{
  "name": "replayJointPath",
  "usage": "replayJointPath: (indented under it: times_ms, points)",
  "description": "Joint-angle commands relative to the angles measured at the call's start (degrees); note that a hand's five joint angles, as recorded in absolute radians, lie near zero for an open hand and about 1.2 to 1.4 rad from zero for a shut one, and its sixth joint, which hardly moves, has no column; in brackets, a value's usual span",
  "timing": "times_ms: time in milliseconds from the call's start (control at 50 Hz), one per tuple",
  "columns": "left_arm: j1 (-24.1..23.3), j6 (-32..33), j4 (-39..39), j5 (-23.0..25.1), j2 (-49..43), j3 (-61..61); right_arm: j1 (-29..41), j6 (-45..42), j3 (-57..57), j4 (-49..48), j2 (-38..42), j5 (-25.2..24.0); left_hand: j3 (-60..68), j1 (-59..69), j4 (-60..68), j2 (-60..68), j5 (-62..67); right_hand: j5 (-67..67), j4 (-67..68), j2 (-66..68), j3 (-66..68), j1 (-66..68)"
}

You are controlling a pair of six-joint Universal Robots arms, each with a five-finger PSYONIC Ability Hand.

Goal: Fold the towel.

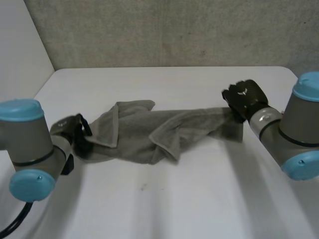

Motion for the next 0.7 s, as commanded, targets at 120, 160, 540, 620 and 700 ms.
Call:
replayJointPath:
  times_ms: [120, 160, 540, 620, 700]
  points:
    - [-0.3, 0.8, 0.4, 3.5, 6.1, -1.9, -6.8, -8.6, 2.2, -0.7, 0.1, 0.4, -28.9, -28.2, -28.8, -28.6, -28.8, 13.5, 11.9, 12.7, 12.0, 24.1]
    - [-0.3, 0.8, 0.4, 3.5, 7.2, -1.7, -7.1, -8.6, 1.8, -0.7, 0.1, 0.5, -29.8, -29.0, -29.7, -29.5, -29.7, 10.2, 8.6, 9.4, 8.7, 20.8]
    - [0.0, 10.7, 0.3, 14.3, 12.7, -4.6, -2.7, -8.3, 11.6, 0.6, -14.5, -8.2, -31.0, -30.2, -30.9, -30.6, -30.8, -40.6, -42.2, -41.4, -42.1, -30.0]
    - [-0.3, 18.7, 0.8, 18.4, 13.4, -6.9, -2.6, -9.6, 18.0, 0.4, -19.4, -14.4, -30.8, -30.0, -30.7, -30.5, -30.7, -40.6, -42.2, -41.4, -42.1, -30.0]
    - [-0.5, 26.5, 3.9, 20.1, 13.5, -9.6, -3.2, -14.7, 24.5, -0.3, -20.3, -18.1, -30.8, -30.0, -30.7, -30.5, -30.7, -41.2, -42.9, -42.1, -42.7, -30.7]
